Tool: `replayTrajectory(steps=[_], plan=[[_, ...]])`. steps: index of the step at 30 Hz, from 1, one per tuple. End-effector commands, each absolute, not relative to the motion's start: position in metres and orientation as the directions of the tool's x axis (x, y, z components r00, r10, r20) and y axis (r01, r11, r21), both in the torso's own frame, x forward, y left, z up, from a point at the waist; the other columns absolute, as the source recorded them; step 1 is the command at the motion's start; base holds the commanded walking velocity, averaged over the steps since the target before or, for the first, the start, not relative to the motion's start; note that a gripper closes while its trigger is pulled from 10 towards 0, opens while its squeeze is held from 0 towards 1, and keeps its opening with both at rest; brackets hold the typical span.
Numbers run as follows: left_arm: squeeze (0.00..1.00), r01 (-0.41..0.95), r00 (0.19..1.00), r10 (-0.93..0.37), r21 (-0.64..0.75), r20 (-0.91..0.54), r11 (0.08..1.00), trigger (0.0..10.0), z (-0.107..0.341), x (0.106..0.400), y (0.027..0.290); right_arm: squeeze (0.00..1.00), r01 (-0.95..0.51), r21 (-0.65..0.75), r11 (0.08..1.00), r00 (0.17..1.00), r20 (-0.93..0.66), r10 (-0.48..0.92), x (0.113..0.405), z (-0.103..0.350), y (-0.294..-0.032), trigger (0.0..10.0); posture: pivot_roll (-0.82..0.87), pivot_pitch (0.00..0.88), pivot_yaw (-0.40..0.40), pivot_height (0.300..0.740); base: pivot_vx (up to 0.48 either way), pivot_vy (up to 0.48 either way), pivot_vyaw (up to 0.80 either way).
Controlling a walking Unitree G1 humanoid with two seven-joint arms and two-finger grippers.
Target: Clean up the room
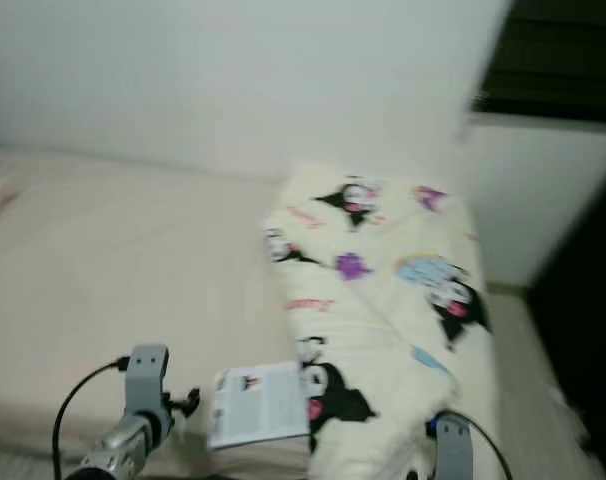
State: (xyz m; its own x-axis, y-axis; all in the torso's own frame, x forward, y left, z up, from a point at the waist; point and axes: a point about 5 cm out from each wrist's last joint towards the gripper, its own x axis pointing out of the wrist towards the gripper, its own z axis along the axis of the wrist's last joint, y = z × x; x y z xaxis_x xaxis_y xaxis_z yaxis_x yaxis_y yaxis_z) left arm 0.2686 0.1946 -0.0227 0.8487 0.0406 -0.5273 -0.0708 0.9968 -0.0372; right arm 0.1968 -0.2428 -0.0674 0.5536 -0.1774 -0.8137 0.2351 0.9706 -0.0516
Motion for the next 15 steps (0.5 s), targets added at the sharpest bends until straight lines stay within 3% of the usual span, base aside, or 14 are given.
replayTrajectory(steps=[1,5,10,15], plan=[[0.00,-0.098,0.853,0.049,-0.067,-0.520,0.993,10.0,-0.022,0.268,0.198,0.00,0.236,-0.015,0.972,0.642,-0.748,-0.167,0.221,-0.053,-0.241,10.0,-0.05,0.000,-0.030,0.740,0.000,0.000,0.00],[0.00,-0.101,0.861,0.040,-0.092,-0.506,0.991,10.0,-0.019,0.271,0.198,0.00,0.230,0.001,0.973,0.699,-0.696,-0.164,0.239,-0.040,-0.241,10.0,-0.05,0.000,-0.032,0.740,0.000,0.000,0.00],[0.00,-0.140,0.829,0.106,-0.020,-0.549,0.990,10.0,-0.026,0.264,0.206,0.00,0.257,-0.039,0.966,0.757,-0.613,-0.226,0.265,-0.017,-0.251,10.0,-0.05,0.000,-0.029,0.740,0.000,0.000,0.00],[0.00,-0.252,0.787,0.140,-0.106,-0.600,0.962,10.0,-0.037,0.249,0.217,0.00,0.320,-0.017,0.947,0.807,-0.519,-0.282,0.293,0.016,-0.269,10.0,-0.06,0.000,-0.022,0.725,0.000,0.000,0.00]])
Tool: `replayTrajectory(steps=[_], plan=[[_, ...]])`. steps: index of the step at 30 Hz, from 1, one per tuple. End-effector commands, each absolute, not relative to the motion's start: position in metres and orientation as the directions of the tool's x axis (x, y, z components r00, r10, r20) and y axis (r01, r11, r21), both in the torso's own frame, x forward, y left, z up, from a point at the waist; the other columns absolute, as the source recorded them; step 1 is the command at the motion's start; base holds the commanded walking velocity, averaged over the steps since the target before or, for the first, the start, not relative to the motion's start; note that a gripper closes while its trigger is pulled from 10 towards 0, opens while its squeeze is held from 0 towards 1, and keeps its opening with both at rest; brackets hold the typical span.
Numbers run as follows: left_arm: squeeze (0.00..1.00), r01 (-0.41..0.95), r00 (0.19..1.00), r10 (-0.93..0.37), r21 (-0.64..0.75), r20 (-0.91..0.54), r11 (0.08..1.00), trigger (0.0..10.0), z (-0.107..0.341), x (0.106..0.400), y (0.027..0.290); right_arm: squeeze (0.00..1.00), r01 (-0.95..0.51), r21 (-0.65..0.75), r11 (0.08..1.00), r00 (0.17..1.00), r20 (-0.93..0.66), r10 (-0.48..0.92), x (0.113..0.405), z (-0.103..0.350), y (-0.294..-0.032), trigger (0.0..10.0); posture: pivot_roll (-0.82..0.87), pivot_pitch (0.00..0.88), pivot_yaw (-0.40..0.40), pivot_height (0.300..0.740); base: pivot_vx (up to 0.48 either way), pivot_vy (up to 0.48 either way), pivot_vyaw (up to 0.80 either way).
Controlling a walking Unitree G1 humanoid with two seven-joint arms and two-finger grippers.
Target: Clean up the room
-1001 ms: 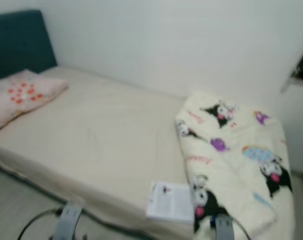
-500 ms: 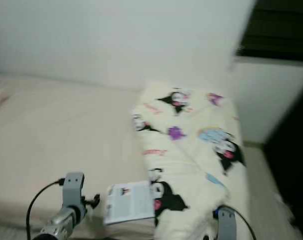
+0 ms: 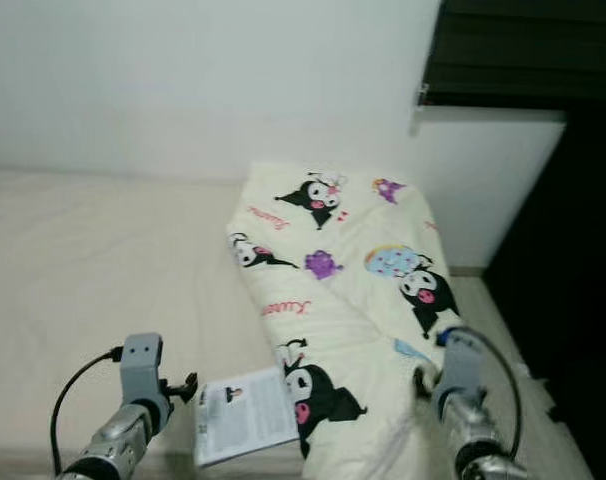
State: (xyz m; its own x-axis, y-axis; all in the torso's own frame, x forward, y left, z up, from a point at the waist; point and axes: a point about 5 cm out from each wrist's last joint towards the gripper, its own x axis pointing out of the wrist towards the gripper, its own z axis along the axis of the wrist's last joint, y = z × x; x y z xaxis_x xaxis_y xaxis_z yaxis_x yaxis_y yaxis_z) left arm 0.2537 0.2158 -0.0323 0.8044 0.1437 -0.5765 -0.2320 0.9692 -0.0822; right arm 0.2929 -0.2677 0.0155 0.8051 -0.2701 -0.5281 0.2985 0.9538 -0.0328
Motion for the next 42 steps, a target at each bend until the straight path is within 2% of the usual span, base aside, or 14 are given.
replayTrajectory(steps=[1,3,7,12,15,23,29,35,42], plan=[[0.00,-0.254,0.781,0.120,-0.137,-0.613,0.957,10.0,-0.039,0.246,0.217,0.00,0.318,0.002,0.948,0.832,-0.479,-0.278,0.302,0.028,-0.272,10.0,-0.06,0.000,-0.022,0.720,0.000,0.000,0.00],[0.00,-0.253,0.778,0.104,-0.157,-0.620,0.955,10.0,-0.041,0.244,0.217,0.00,0.315,0.015,0.949,0.849,-0.452,-0.274,0.308,0.036,-0.273,10.0,-0.06,0.000,-0.022,0.715,0.000,0.000,0.00],[0.00,-0.215,0.791,-0.009,-0.292,-0.611,0.932,10.0,-0.046,0.236,0.212,0.00,0.231,0.127,0.965,0.939,-0.288,-0.187,0.340,0.080,-0.268,10.0,-0.06,0.000,-0.024,0.695,0.000,0.000,0.00],[0.00,-0.190,0.797,-0.056,-0.338,-0.601,0.922,10.0,-0.048,0.233,0.207,0.00,0.195,0.147,0.970,0.955,-0.252,-0.154,0.349,0.090,-0.262,10.0,-0.07,0.000,-0.022,0.680,0.000,0.000,0.00],[0.00,-0.180,0.815,-0.089,-0.396,-0.573,0.900,10.0,-0.046,0.234,0.204,0.00,0.142,0.188,0.972,0.970,-0.221,-0.099,0.356,0.097,-0.249,10.0,-0.06,0.000,-0.026,0.665,0.000,0.000,0.00],[0.00,-0.150,0.832,-0.091,-0.380,-0.547,0.913,10.0,-0.040,0.241,0.209,0.00,0.010,0.216,0.976,0.979,-0.199,0.034,0.362,0.096,-0.221,10.0,-0.06,0.000,-0.028,0.630,0.000,0.000,0.00],[0.00,-0.112,0.853,-0.120,-0.403,-0.509,0.908,10.0,-0.034,0.250,0.205,0.00,-0.016,0.220,0.975,0.978,-0.197,0.061,0.362,0.095,-0.216,10.0,-0.06,0.000,-0.028,0.615,0.000,0.000,0.00],[0.00,-0.002,0.882,-0.197,-0.422,-0.428,0.907,10.0,-0.019,0.268,0.188,0.00,-0.049,0.222,0.974,0.978,-0.189,0.093,0.363,0.095,-0.210,10.0,-0.07,0.000,-0.030,0.590,0.000,0.000,0.00],[0.00,-0.001,0.909,-0.155,-0.374,-0.386,0.927,10.0,-0.008,0.281,0.188,0.00,-0.083,0.217,0.973,0.975,-0.186,0.124,0.363,0.094,-0.203,10.0,-0.08,0.000,-0.029,0.560,0.000,0.000,0.00]])
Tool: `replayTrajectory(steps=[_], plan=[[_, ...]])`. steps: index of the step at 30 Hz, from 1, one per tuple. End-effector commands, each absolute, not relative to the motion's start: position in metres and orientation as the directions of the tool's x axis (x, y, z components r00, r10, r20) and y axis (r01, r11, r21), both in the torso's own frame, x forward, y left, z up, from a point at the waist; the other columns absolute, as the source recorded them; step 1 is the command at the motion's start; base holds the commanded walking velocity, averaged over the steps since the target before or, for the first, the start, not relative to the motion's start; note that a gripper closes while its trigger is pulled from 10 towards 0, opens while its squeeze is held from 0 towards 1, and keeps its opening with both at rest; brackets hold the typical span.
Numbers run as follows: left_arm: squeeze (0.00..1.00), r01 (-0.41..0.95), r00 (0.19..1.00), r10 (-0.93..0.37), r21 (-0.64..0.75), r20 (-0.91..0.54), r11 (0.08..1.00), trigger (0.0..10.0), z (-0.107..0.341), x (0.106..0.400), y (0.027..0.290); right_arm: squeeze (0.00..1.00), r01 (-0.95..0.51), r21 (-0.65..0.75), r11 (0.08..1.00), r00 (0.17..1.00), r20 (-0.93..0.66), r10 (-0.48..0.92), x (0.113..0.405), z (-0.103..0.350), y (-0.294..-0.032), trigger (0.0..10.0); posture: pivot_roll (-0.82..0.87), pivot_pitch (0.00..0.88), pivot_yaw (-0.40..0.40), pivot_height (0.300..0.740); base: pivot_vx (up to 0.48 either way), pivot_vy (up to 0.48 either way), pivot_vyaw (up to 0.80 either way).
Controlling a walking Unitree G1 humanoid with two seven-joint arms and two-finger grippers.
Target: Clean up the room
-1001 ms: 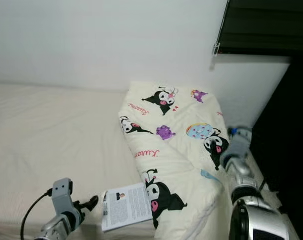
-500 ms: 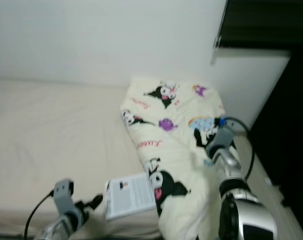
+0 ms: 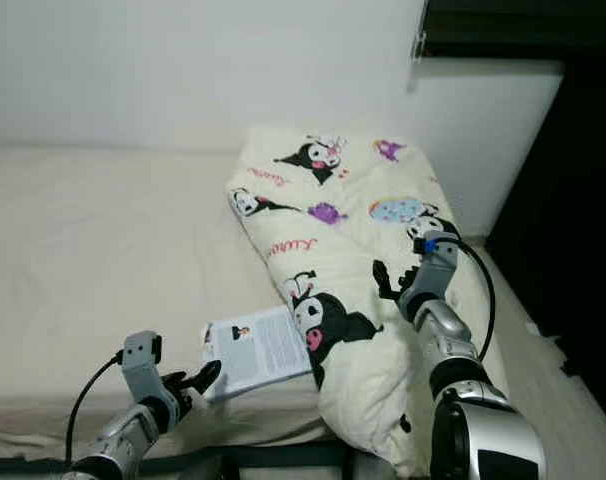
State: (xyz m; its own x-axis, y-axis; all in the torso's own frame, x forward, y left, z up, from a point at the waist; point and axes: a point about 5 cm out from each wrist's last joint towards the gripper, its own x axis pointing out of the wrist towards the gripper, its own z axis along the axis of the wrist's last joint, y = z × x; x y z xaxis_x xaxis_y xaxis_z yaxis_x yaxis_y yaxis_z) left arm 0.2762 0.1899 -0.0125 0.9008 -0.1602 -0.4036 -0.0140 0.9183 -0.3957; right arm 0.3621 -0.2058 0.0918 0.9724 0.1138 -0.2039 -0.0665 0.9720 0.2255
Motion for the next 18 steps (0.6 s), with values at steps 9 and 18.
replayTrajectory(steps=[9,18], plan=[[0.00,-0.056,0.920,-0.051,-0.258,-0.388,0.964,10.0,-0.002,0.288,0.193,0.00,-0.127,0.213,0.969,0.969,-0.182,0.167,0.362,0.092,-0.194,10.0,-0.10,0.000,-0.031,0.530,0.000,0.000,0.00],[0.00,-0.117,0.897,0.022,-0.189,-0.441,0.975,10.0,-0.006,0.286,0.197,0.00,-0.151,0.205,0.967,0.967,-0.171,0.187,0.361,0.091,-0.190,10.0,-0.11,0.000,-0.034,0.496,0.000,0.000,0.00]])
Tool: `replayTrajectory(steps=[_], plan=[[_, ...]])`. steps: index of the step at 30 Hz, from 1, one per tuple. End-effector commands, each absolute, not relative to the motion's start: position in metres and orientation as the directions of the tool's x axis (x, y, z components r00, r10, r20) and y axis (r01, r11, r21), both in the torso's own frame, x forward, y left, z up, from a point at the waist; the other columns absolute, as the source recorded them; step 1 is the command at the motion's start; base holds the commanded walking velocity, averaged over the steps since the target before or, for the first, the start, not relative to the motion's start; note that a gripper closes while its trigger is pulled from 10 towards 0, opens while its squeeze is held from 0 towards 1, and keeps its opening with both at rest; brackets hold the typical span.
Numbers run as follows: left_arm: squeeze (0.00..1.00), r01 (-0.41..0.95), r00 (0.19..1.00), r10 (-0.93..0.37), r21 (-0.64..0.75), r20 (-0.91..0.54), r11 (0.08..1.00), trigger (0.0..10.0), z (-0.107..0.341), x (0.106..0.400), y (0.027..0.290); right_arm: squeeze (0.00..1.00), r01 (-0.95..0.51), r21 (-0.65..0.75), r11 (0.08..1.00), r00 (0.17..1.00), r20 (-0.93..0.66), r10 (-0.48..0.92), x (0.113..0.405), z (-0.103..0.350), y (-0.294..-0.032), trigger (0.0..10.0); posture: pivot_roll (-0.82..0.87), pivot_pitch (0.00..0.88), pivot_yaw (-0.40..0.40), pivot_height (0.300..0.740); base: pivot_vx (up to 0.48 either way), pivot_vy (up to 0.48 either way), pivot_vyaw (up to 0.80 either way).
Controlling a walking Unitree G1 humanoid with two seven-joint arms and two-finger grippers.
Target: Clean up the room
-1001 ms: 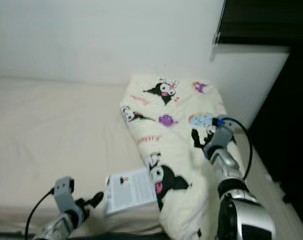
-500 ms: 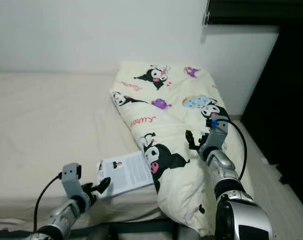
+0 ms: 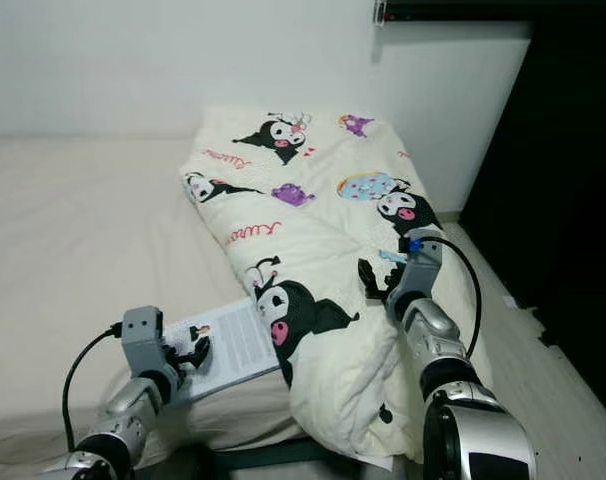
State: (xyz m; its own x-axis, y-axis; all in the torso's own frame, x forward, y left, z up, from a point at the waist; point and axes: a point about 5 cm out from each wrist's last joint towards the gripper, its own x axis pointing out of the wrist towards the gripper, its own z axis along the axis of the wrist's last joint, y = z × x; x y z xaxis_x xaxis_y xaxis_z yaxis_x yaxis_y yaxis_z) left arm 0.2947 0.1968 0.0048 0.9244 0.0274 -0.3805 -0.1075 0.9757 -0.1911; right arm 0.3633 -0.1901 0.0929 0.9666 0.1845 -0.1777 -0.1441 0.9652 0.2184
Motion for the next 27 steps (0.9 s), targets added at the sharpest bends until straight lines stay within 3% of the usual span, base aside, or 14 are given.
replayTrajectory(steps=[1,5,20,27], plan=[[0.00,-0.117,0.897,0.022,-0.189,-0.441,0.975,10.0,-0.006,0.286,0.197,0.00,-0.151,0.205,0.967,0.967,-0.171,0.187,0.361,0.091,-0.190,10.0,-0.11,0.000,-0.034,0.496,0.000,0.000,0.00],[0.00,-0.114,0.894,0.023,-0.177,-0.448,0.978,10.0,-0.008,0.284,0.197,0.00,-0.141,0.201,0.969,0.971,-0.165,0.175,0.361,0.092,-0.191,10.0,-0.11,0.000,-0.033,0.496,0.000,0.000,0.00],[0.00,-0.334,0.879,0.306,-0.012,-0.365,0.943,10.0,0.009,0.286,0.242,0.00,-0.139,0.203,0.969,0.971,-0.163,0.174,0.361,0.091,-0.189,10.0,-0.09,0.000,-0.026,0.496,0.000,0.000,0.00],[0.00,-0.294,0.879,0.236,-0.080,-0.415,0.953,10.0,-0.005,0.277,0.228,0.00,-0.127,0.199,0.972,0.973,-0.168,0.161,0.361,0.090,-0.189,10.0,-0.09,0.000,-0.022,0.496,0.000,0.000,0.00]])
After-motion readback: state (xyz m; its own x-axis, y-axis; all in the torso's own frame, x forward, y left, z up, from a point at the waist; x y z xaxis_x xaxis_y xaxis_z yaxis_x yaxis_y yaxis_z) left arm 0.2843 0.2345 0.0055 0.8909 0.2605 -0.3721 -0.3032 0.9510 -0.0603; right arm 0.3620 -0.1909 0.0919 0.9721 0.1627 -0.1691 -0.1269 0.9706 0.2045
